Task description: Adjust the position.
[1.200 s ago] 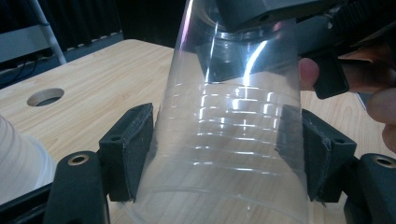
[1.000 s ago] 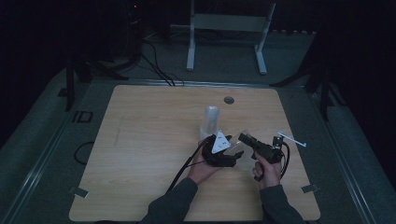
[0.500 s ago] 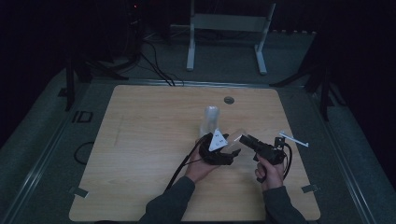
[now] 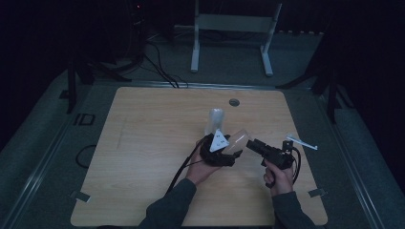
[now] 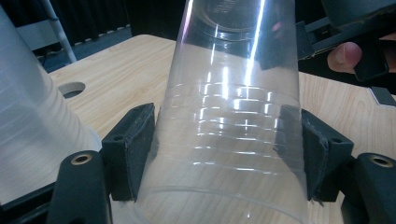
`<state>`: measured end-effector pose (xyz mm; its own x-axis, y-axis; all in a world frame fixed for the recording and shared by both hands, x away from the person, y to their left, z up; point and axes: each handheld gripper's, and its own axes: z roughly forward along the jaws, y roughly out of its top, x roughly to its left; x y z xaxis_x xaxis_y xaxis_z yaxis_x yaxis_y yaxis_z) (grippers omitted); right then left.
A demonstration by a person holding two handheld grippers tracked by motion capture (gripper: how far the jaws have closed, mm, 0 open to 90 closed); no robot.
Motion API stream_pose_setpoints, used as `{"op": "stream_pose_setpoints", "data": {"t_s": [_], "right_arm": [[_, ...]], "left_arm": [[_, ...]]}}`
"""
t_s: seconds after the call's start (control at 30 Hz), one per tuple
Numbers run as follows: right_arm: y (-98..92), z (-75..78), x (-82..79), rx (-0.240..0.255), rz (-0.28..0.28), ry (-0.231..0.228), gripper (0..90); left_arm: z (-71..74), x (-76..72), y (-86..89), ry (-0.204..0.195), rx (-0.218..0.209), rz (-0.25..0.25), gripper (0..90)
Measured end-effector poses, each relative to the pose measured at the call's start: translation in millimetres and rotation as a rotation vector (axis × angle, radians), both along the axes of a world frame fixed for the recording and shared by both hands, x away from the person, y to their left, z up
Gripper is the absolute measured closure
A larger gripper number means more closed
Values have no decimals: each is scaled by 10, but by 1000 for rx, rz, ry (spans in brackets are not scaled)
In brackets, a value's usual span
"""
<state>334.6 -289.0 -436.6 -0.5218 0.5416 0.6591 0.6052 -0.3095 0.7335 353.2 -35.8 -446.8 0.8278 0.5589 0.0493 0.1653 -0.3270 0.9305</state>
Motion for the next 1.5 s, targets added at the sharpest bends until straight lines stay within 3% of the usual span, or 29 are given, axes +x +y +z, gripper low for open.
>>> {"op": "stream_pose_setpoints", "data": {"t_s": [0.47, 1.1, 1.5], "right_arm": [[-57, 23, 20, -83, -6, -1, 313], [14, 199, 16, -376, 33, -61, 332], [17, 264, 31, -447, 52, -73, 301]], "left_arm": [[13, 15, 65, 13, 10, -13, 295], [53, 56, 155, 42, 16, -39, 295], [70, 62, 178, 43, 35, -52, 297]]}}
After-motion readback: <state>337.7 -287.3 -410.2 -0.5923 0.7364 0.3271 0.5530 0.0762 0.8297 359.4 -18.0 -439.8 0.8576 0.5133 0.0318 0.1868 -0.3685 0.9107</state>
